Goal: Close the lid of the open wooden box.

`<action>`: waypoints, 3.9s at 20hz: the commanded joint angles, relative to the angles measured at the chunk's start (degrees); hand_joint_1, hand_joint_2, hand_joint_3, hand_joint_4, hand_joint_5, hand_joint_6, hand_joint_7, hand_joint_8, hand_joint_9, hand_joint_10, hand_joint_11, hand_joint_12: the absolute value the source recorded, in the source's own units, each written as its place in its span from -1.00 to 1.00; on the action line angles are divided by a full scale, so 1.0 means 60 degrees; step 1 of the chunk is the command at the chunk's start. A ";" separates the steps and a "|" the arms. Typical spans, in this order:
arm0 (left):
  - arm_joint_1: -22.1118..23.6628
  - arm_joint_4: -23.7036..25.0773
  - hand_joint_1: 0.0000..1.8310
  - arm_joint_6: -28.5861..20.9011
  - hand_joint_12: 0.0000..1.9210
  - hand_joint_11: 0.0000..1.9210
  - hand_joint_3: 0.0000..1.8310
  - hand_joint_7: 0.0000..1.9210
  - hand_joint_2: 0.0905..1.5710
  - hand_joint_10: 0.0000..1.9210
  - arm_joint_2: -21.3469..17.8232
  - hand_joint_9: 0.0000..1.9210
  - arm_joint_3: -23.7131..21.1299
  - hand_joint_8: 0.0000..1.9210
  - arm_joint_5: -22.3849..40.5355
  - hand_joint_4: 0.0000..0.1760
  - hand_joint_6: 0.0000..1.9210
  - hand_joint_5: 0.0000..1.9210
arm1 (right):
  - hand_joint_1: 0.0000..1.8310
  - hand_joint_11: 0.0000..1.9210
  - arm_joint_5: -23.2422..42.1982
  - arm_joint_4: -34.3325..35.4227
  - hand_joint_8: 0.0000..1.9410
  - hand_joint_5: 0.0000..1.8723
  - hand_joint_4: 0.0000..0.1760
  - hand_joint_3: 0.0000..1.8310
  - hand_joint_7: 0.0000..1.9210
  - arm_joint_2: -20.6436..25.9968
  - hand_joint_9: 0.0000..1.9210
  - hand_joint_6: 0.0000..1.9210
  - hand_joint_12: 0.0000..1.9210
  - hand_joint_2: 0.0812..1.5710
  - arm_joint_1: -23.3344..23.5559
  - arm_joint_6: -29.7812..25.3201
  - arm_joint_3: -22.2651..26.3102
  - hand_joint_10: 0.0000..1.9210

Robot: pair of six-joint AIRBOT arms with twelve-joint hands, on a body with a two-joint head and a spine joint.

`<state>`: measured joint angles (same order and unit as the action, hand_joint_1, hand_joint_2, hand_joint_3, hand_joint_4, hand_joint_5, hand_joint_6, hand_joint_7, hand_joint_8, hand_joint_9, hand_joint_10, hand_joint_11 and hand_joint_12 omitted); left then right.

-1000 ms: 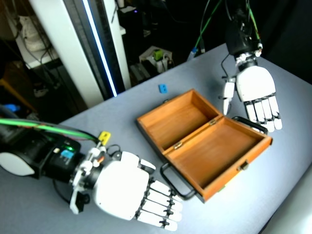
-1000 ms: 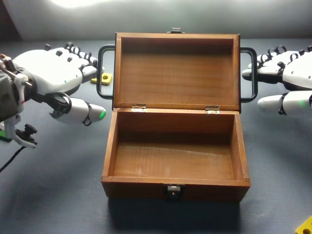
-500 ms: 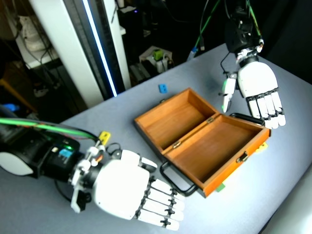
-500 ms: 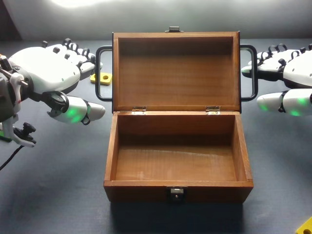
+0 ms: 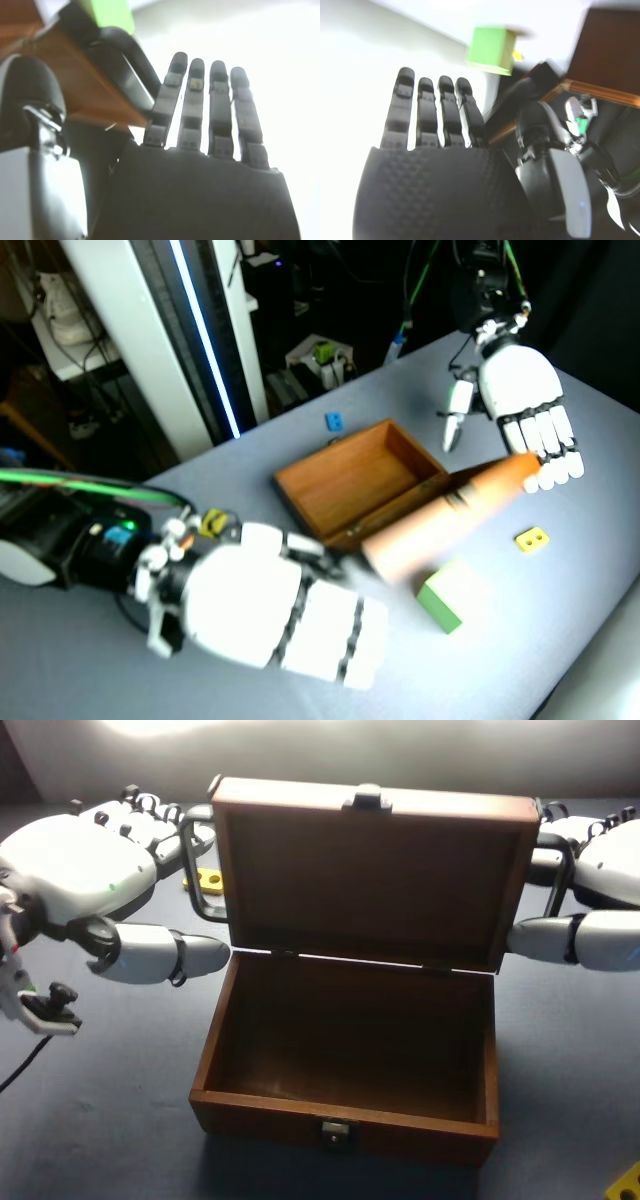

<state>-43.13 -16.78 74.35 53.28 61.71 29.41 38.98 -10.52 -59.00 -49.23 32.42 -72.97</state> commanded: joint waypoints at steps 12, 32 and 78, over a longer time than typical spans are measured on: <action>-0.0992 0.0651 -1.00 -0.2073 -1.00 -1.00 -1.00 -1.00 0.44 -1.00 -0.0662 -1.00 -0.0672 -1.00 0.3357 -1.00 -1.00 -1.00 | -1.00 -0.98 0.3269 0.0811 -0.99 -0.84 -0.58 -0.99 -0.88 0.0417 -0.97 -0.99 -0.99 0.81 -0.0764 -0.0782 0.0555 -0.99; -0.1974 0.0660 -1.00 -0.2492 -1.00 -1.00 -0.99 -1.00 0.46 -1.00 -0.0735 -1.00 -0.1041 -1.00 0.3593 -1.00 -1.00 -1.00 | -1.00 -0.95 0.3644 0.0742 -1.00 -0.87 -0.88 -1.00 -0.91 0.0339 -0.97 -1.00 -0.99 0.82 -0.1929 -0.0870 0.1188 -1.00; -0.3984 0.0035 -1.00 -0.2699 -1.00 -1.00 -1.00 -1.00 0.51 -1.00 -0.1809 -1.00 -0.2150 -1.00 0.5508 -1.00 -1.00 -1.00 | -0.14 -1.00 0.4909 0.1825 -1.00 -1.00 1.00 -0.99 -1.00 0.1017 -1.00 -1.00 -1.00 0.36 -0.2891 -0.0763 0.1647 -1.00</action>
<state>-67.42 -16.84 58.39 42.63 48.75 55.22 61.21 -0.71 -52.95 -67.05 28.14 -63.11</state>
